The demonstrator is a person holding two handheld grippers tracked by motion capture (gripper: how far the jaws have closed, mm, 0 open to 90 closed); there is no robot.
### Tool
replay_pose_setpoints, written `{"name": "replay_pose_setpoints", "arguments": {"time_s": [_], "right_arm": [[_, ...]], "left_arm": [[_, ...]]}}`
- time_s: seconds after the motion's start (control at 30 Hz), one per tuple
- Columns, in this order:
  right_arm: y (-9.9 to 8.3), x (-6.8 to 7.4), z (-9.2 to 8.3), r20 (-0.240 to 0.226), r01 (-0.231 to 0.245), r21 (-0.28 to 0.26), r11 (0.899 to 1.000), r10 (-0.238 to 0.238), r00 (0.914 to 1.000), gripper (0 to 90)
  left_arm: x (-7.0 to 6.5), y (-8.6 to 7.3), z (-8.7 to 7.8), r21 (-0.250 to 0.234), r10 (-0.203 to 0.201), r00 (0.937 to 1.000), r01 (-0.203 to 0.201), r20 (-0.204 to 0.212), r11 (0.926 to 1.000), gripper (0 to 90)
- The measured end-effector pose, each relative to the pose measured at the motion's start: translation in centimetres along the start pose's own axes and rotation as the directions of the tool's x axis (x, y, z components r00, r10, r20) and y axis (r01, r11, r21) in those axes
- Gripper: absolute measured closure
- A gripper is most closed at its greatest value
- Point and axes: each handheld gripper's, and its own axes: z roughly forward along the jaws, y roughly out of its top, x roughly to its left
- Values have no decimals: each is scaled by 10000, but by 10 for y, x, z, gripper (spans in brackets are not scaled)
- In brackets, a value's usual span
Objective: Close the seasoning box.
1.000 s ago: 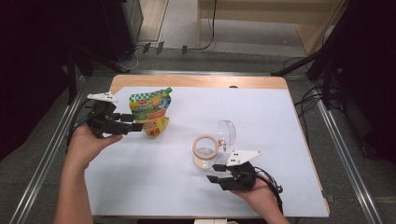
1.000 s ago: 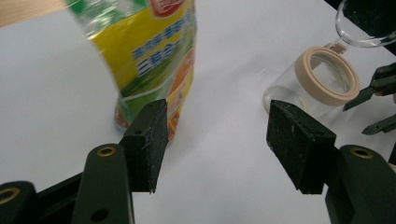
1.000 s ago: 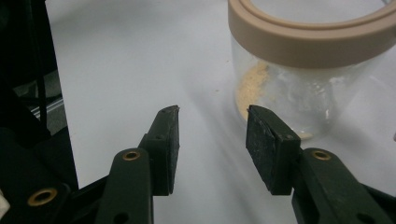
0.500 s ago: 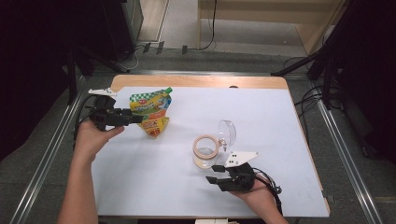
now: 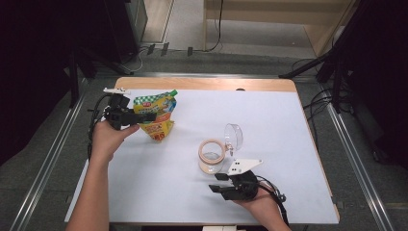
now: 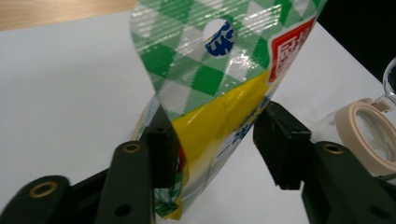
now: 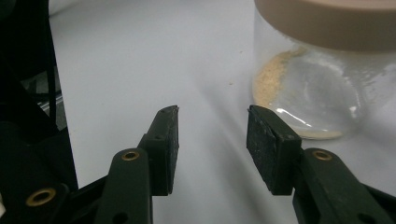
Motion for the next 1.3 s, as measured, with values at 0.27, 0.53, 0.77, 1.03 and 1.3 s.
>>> {"name": "replay_pose_setpoints", "arguments": {"time_s": [0.27, 0.53, 0.77, 1.03, 1.3], "right_arm": [[4, 8, 12, -236, 173, -245, 9995, -179, 9996, 548], [5, 11, 18, -276, 284, -293, 9992, -292, 9992, 546], [9, 13, 16, -247, 323, -488, 9983, -335, 9991, 544], [10, 13, 14, -223, 130, -592, 9982, -143, 9996, 540], [13, 17, 17, -170, 164, -653, 9977, -175, 9997, 533]], "left_arm": [[-1, -1, 4, 72, 261, 9996, -261, 61, 9996, 715], [-3, -3, 4, 127, 548, 9983, -546, -177, 9984, 862], [-8, -2, 6, 118, 443, 9988, -440, -216, 9990, 900], [-12, 0, -2, 140, 262, 9990, -267, 374, 9995, 900], [-34, 3, -15, 586, 719, 9957, -753, 585, 9954, 900]]}}
